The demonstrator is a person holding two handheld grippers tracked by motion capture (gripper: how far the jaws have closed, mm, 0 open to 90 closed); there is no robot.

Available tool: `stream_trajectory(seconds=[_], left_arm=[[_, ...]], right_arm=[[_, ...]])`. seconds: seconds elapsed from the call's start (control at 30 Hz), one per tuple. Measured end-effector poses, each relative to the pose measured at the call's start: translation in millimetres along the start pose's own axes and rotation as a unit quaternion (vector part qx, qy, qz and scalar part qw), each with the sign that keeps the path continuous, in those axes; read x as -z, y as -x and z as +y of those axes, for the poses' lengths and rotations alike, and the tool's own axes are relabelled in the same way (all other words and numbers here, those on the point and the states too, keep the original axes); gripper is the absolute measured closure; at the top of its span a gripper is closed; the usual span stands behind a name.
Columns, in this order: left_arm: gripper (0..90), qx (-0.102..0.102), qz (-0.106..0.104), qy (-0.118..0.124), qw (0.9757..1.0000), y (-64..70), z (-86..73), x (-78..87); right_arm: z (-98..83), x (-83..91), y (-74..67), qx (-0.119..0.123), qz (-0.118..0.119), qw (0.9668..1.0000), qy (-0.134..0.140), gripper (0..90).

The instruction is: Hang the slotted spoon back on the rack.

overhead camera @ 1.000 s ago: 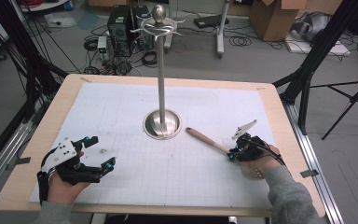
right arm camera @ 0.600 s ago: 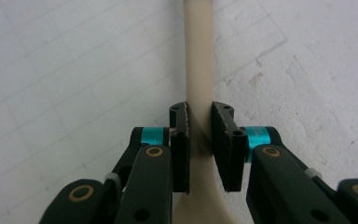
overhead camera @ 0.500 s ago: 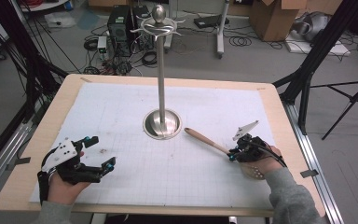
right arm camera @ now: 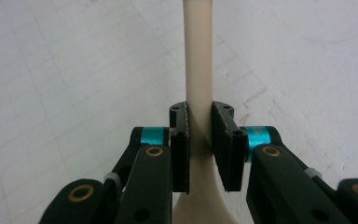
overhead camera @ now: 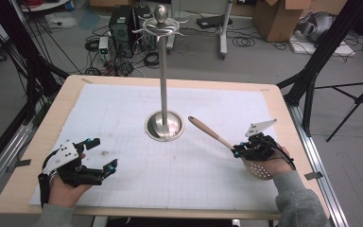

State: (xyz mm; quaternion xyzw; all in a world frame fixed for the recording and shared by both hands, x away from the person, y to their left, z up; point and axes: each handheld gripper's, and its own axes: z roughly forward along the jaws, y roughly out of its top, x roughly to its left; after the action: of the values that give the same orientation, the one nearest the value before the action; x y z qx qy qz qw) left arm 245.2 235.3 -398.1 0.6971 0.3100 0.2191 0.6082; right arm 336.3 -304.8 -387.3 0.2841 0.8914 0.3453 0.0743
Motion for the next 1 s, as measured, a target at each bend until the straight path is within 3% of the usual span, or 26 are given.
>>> stream_trajectory(seconds=[0.43,0.77,0.9,1.0], left_arm=[[1.7,0.000,0.000,0.001,1.0000,-0.3,0.2,0.4],[1.7,0.000,0.000,0.001,1.0000,-0.5,0.1,0.1],[1.8,0.000,0.000,0.001,1.0000,-0.4,0.2,0.1],[1.7,-0.001,0.001,0.001,1.0000,-0.4,0.2,0.0]], right_arm=[[3.2,13.4,-2.1,-0.003,0.001,0.9964,0.085,78.0],[5.9,23.9,-4.8,-0.002,0.010,0.9860,0.166,78.0],[7.7,26.4,-6.1,-0.002,0.015,0.9836,0.180,78.0],[10.3,26.7,-9.5,0.006,0.014,0.9839,0.178,78.0]])
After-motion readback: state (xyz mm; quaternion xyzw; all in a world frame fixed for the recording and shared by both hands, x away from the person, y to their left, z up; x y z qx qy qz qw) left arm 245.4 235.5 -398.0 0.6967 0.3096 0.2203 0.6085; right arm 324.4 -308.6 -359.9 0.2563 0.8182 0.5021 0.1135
